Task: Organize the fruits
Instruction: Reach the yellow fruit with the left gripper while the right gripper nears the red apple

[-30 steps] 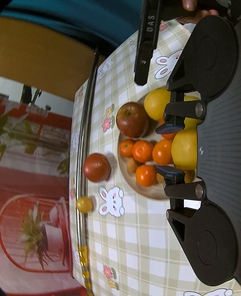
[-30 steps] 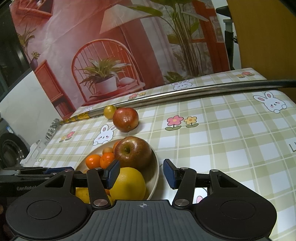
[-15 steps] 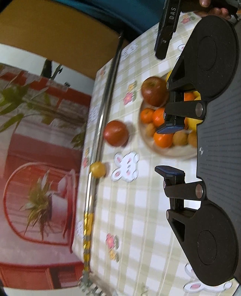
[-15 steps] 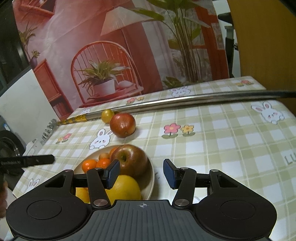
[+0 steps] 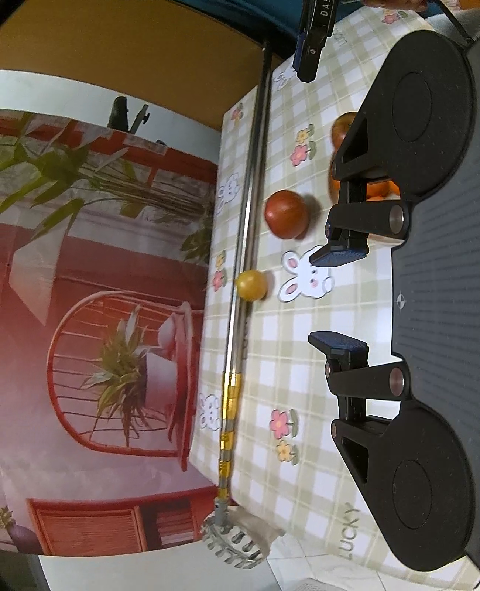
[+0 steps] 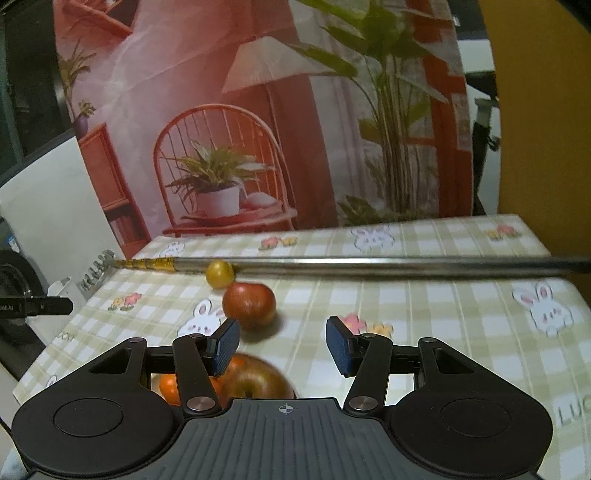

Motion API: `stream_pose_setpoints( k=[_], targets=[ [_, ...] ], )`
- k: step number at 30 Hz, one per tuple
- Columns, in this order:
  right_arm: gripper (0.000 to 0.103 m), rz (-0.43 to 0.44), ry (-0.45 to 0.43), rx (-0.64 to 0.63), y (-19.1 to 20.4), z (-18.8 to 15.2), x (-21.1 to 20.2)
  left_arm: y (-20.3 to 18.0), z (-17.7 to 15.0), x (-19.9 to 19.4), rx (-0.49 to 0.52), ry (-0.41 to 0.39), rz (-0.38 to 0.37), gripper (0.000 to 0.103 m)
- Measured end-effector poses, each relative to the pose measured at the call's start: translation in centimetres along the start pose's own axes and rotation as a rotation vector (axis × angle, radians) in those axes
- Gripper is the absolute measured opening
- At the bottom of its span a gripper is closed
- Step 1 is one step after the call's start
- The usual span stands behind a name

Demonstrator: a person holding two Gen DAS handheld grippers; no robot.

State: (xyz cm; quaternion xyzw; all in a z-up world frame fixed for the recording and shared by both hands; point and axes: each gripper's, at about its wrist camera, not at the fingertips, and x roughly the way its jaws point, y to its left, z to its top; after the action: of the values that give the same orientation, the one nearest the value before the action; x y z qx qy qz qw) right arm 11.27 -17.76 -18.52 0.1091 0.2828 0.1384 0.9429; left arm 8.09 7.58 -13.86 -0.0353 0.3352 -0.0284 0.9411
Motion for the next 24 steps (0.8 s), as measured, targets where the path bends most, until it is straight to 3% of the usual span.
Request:
stream_pose_setpoints(
  k=[11,16,21,24],
  targets=[
    [0.052,0.021,-0.005,-0.06,1.0,3.0,3.1,0.0,2.9,2.6,0.001,-0.016,-0.019,0.041],
    [0.052,0.03,0.019,-0.061,0.8,3.5,5.0,-0.3,4.5,5.9,0.0,-0.007,-0.017,0.042],
    [0.052,0.023,0.039,-0.039,-0.1,3.5,6.6,-0.4,6.1,10.5,-0.029,0.009,-0.059,0.052],
    [0.052,0.023,0.049,-0.025,-0.6,3.3,7.1,-0.4,6.9,14.2,-0.089,0.061,-0.071,0.052]
  ],
)
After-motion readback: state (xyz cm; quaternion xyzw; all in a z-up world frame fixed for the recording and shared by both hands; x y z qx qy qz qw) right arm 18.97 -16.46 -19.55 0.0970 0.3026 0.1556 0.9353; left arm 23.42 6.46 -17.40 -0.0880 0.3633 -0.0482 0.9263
